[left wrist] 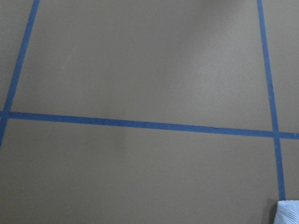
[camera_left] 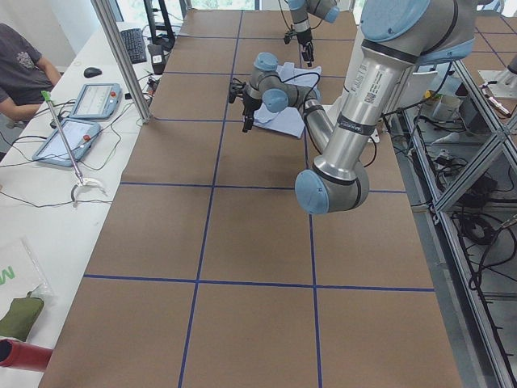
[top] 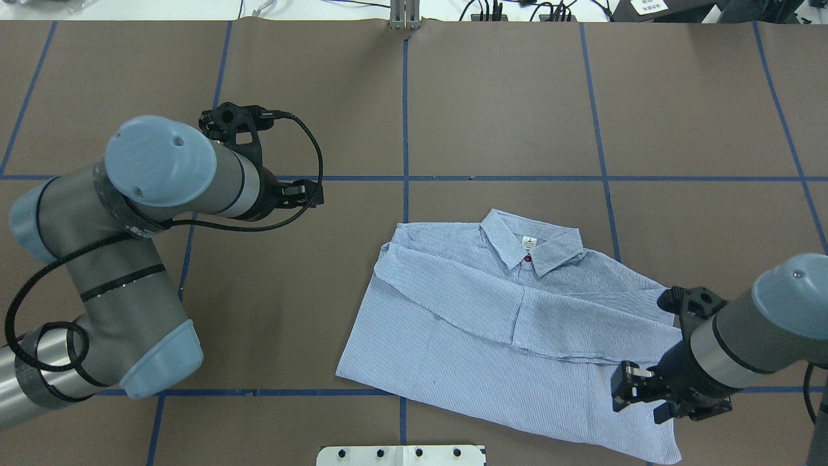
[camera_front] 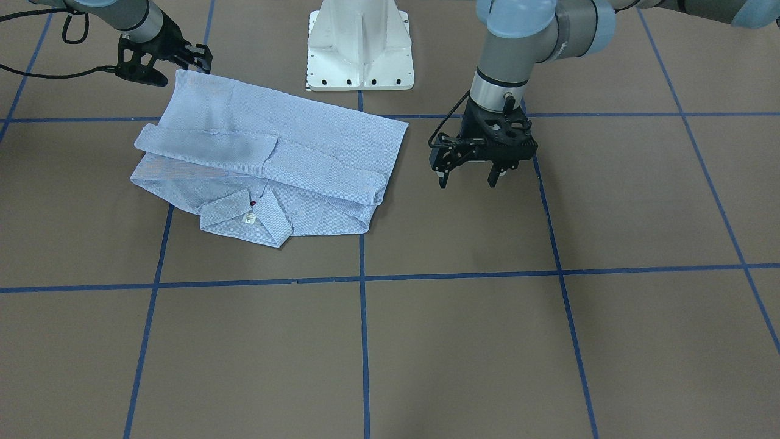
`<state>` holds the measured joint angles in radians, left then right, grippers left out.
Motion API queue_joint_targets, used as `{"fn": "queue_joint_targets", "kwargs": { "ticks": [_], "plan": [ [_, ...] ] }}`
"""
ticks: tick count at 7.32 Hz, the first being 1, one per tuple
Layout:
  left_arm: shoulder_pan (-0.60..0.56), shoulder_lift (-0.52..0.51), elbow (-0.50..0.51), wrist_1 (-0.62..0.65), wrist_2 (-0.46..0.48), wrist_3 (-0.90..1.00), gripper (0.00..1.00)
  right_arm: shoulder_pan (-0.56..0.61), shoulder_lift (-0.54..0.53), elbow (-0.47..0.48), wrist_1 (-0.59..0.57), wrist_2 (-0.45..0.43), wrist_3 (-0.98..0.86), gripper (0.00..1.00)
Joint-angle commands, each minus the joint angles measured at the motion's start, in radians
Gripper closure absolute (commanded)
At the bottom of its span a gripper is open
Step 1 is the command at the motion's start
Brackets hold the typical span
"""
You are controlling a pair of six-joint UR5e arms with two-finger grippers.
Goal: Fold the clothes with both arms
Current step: 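Move the right gripper to the collar while the left gripper lowers to the near corner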
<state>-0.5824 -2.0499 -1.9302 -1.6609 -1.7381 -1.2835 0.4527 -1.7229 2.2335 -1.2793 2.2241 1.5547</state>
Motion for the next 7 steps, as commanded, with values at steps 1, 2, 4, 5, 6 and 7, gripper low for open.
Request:
{"fn": "queue_joint_targets", "kwargs": {
  "ticks": [1, 2, 4, 5, 6, 7],
  "plan": [
    [0.129, 0.004, -0.021, 0.001, -0.003, -0.177, 0.0, 0.125, 0.129, -0.002, 0.0, 0.002, -0.005, 0.0],
    [0.189, 0.005, -0.03, 0.001, -0.001, -0.292, 0.0, 0.176, 0.17, -0.002, 0.0, 0.002, -0.01, 0.0],
    [0.333, 0.002, -0.038, 0.0, 0.006, -0.523, 0.0, 0.274, 0.224, 0.001, -0.002, 0.0, -0.071, 0.0],
    [0.372, -0.006, -0.024, 0.0, 0.009, -0.562, 0.0, 0.297, 0.233, 0.0, -0.002, -0.003, -0.073, 0.0],
    [0.381, -0.007, -0.003, -0.003, 0.009, -0.566, 0.0, 0.308, 0.258, -0.002, -0.002, -0.01, -0.073, 0.0],
    [0.381, -0.009, 0.011, -0.004, 0.015, -0.567, 0.01, 0.311, 0.262, 0.001, -0.002, -0.011, -0.073, 0.0]
  ]
}}
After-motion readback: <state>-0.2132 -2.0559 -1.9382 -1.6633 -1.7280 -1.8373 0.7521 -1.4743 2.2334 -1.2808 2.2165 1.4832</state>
